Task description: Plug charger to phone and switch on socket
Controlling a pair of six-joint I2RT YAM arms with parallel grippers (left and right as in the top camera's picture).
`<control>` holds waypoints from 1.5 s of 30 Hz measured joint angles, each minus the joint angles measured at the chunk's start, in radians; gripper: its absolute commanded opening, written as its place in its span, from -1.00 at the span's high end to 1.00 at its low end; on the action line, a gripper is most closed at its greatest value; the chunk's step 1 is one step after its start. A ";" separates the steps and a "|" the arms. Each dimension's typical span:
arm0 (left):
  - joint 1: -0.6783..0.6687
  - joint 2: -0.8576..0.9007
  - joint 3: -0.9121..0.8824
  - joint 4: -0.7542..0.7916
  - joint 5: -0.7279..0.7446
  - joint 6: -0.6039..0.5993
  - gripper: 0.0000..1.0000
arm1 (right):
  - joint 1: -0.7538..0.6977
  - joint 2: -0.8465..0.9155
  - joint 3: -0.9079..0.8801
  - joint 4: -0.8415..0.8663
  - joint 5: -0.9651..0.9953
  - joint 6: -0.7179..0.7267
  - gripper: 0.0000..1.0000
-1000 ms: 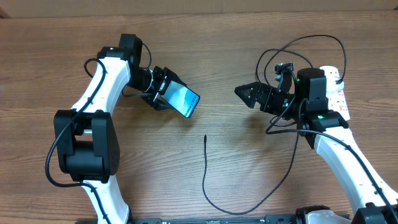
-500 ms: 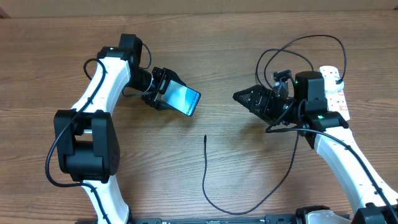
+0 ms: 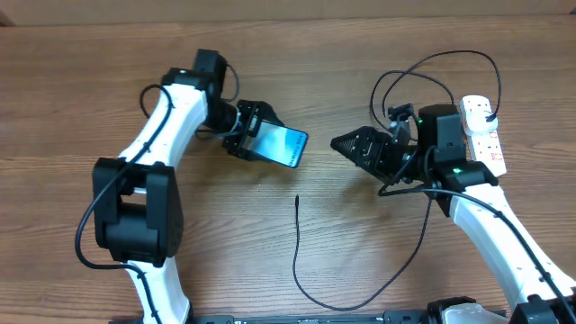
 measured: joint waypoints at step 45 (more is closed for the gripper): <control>-0.204 0.000 0.000 0.076 0.046 -0.259 0.92 | 0.208 0.000 0.000 0.003 0.262 0.159 -0.18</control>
